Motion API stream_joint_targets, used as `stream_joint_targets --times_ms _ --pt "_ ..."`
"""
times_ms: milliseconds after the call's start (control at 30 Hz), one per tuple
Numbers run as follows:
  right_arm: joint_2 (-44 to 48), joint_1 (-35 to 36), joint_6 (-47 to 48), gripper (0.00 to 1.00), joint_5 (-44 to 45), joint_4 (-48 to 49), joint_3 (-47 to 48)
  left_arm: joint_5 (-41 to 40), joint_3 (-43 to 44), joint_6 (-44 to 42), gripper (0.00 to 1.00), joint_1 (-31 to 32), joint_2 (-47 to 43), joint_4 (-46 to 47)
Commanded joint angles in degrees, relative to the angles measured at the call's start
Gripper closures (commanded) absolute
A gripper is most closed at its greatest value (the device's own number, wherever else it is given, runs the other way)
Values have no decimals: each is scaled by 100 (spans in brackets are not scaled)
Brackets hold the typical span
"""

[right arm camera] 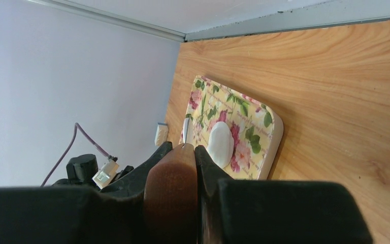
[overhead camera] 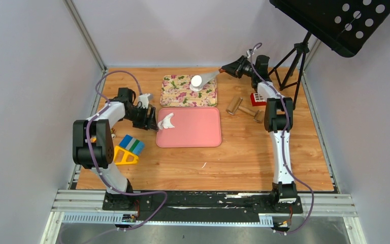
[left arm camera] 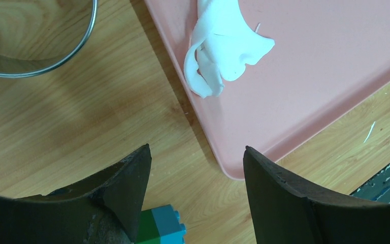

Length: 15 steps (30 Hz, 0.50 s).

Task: Roll out the dumpling wrappers from the dough
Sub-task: Place the dumpling wrapper on the plate.

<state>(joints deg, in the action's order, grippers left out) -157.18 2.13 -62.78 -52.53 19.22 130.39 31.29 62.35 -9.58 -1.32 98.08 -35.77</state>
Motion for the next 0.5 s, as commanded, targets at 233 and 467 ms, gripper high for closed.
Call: stream_joint_targets --times_ms 233,467 --pt "-232 -12 555 100 79 -406 514 69 32 -155 25 -33 -184 -49" --pt "-209 7 1088 100 166 -919 682 79 20 -160 25 -34 -168 -17"
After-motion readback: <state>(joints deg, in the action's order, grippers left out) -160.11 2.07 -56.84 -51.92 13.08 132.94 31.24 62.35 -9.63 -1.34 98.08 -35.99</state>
